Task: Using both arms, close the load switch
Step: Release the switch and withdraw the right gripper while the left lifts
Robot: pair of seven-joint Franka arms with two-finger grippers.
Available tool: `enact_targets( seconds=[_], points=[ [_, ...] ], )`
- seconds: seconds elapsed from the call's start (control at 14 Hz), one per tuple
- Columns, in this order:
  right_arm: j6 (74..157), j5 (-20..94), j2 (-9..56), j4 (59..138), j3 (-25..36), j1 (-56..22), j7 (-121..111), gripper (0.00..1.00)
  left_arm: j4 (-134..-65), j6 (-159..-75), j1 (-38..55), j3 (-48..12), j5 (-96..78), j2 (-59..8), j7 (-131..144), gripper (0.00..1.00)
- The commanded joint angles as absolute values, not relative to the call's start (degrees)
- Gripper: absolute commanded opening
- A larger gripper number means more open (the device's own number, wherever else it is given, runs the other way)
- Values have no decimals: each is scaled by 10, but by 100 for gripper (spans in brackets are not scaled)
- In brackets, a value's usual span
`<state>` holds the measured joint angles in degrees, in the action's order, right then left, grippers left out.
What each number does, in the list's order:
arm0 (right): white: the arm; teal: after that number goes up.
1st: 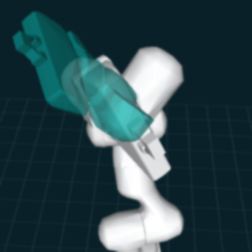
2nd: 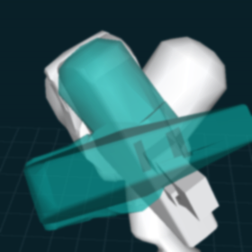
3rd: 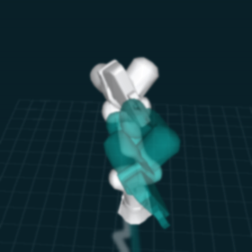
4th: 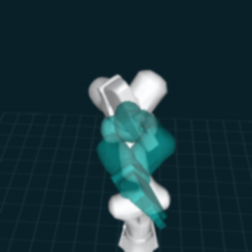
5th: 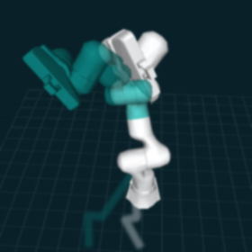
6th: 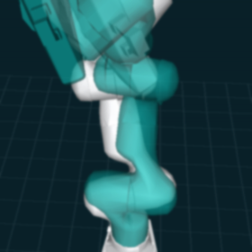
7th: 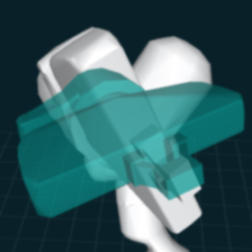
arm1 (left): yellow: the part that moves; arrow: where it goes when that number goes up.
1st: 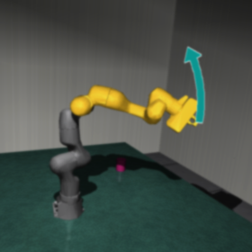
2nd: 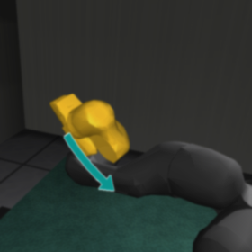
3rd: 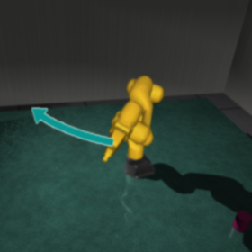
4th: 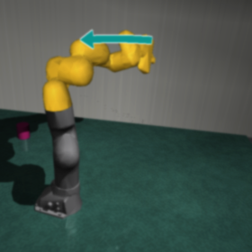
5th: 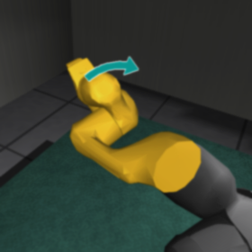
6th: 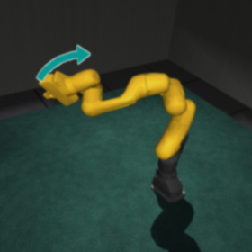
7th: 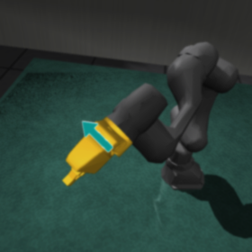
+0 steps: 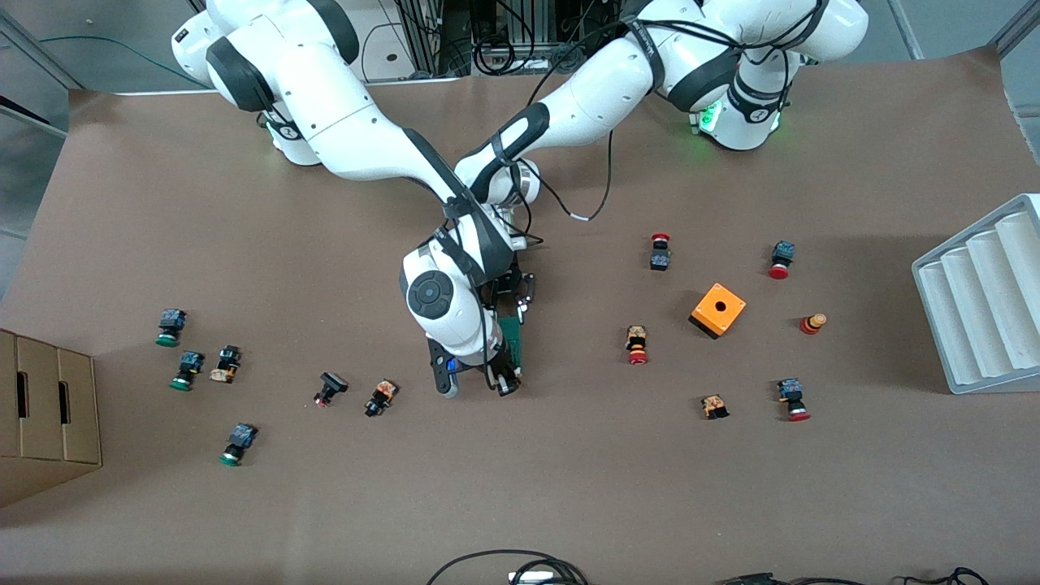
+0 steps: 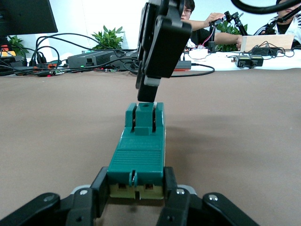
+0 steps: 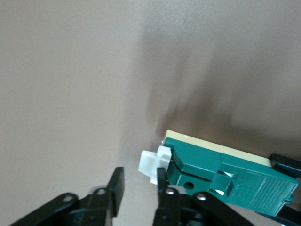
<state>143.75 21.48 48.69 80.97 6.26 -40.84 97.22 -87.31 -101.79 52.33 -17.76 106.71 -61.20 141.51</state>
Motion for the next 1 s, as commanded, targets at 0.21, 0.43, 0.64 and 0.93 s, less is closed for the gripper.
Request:
enact_targets(
  seconds=[0.21,0.43,0.64,0.93],
  points=[
    [1330,234,383,830,57,-366,891,100,-862,-1016,519,-182,1077,-618,1409,100],
    [1258,234,286,886,57,-316,774,100,-860,-1016,519,-183,1075,-617,1410,100],
    [1120,234,212,894,57,-253,611,100,-860,-1016,519,-183,1074,-615,1409,100],
    [984,227,115,911,59,-165,394,100,-862,-1016,519,-183,1070,-599,1405,100]
  ],
)
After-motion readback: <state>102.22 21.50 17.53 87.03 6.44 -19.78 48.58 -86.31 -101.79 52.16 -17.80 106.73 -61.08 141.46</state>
